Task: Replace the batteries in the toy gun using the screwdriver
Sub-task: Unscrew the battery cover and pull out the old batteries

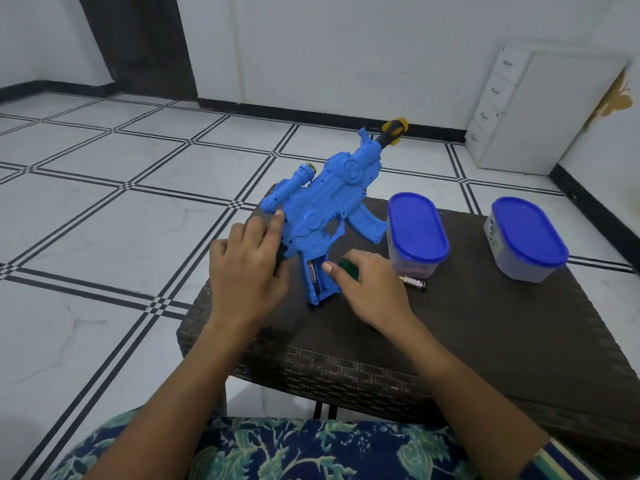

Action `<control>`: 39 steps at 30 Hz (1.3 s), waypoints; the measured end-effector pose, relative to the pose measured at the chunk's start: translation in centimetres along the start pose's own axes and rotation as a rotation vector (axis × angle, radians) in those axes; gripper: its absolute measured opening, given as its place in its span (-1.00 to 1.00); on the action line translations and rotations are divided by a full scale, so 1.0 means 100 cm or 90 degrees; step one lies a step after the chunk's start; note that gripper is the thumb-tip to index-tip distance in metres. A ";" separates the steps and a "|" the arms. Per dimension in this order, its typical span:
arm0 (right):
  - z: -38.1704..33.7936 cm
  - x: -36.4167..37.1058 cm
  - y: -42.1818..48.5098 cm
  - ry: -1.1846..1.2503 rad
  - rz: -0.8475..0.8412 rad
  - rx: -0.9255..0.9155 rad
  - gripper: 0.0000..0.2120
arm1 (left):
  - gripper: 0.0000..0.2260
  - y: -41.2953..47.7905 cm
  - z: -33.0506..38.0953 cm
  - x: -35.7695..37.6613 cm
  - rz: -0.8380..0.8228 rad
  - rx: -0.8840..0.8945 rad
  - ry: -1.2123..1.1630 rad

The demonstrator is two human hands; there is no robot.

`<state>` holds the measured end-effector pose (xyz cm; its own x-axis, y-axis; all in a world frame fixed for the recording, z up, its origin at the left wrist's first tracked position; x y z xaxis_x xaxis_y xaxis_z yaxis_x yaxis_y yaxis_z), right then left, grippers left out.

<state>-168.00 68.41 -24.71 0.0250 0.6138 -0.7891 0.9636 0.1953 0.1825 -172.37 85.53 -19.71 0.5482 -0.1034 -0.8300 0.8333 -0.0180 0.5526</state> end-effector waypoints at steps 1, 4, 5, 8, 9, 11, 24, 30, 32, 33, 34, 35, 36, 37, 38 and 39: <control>-0.001 0.002 -0.001 -0.020 0.001 0.007 -0.62 | -0.42 0.000 -0.002 0.003 -0.009 -0.008 -0.015; -0.002 0.006 -0.001 -0.057 0.002 0.038 -0.56 | -0.42 0.002 -0.007 0.013 -0.041 -0.022 -0.051; 0.001 0.005 0.001 -0.053 0.005 0.056 -0.55 | -0.43 0.002 -0.009 0.015 -0.046 -0.028 -0.059; -0.001 0.003 0.005 -0.085 0.000 0.060 -0.55 | -0.44 0.002 -0.018 0.023 -0.063 -0.060 -0.085; -0.007 0.005 0.005 -0.109 -0.007 0.036 -0.59 | -0.44 0.001 -0.021 0.026 -0.070 -0.072 -0.090; -0.022 0.011 0.003 -0.147 -0.028 -0.028 -0.71 | -0.44 0.001 -0.026 0.032 -0.078 -0.086 -0.096; -0.036 0.039 0.009 -0.192 -0.183 -0.147 -0.71 | -0.45 -0.001 -0.038 0.049 -0.126 -0.131 -0.131; -0.033 0.035 0.011 -0.167 -0.163 -0.135 -0.90 | -0.51 -0.006 -0.027 0.062 -0.170 -0.138 -0.168; -0.034 0.034 0.011 -0.150 -0.146 -0.136 -0.95 | -0.53 -0.009 -0.027 0.066 -0.187 -0.156 -0.178; -0.035 0.031 0.011 -0.130 -0.138 -0.134 -0.92 | -0.53 -0.010 -0.028 0.067 -0.195 -0.163 -0.180; -0.037 0.027 0.011 -0.107 -0.127 -0.133 -0.87 | -0.54 -0.010 -0.028 0.068 -0.201 -0.166 -0.180; -0.039 0.022 0.011 -0.093 -0.110 -0.137 -0.85 | -0.55 -0.010 -0.029 0.069 -0.205 -0.168 -0.180; -0.042 0.016 0.011 -0.089 -0.089 -0.144 -0.83 | -0.57 -0.010 -0.029 0.069 -0.211 -0.167 -0.181; -0.043 0.012 0.010 -0.093 -0.072 -0.148 -0.82 | -0.60 -0.010 -0.029 0.070 -0.220 -0.168 -0.182; -0.042 0.009 0.009 -0.101 -0.063 -0.148 -0.81 | -0.62 -0.010 -0.029 0.071 -0.231 -0.170 -0.181; -0.041 0.006 0.008 -0.106 -0.062 -0.142 -0.79 | -0.65 -0.010 -0.029 0.072 -0.243 -0.170 -0.178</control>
<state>-168.31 72.09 -22.69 -0.0043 0.4535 -0.8912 0.8817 0.4221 0.2106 -169.03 87.63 -26.47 0.1936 -0.3997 -0.8960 0.9786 0.1439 0.1473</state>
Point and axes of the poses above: each hand's wrist, its own y-axis towards the middle knuckle, its own x-axis out of the palm, z = x × y, the point moved 9 cm from there along y, towards the middle knuckle, and after that the axes turned 4 degrees about -z, right-handed, at the moved point
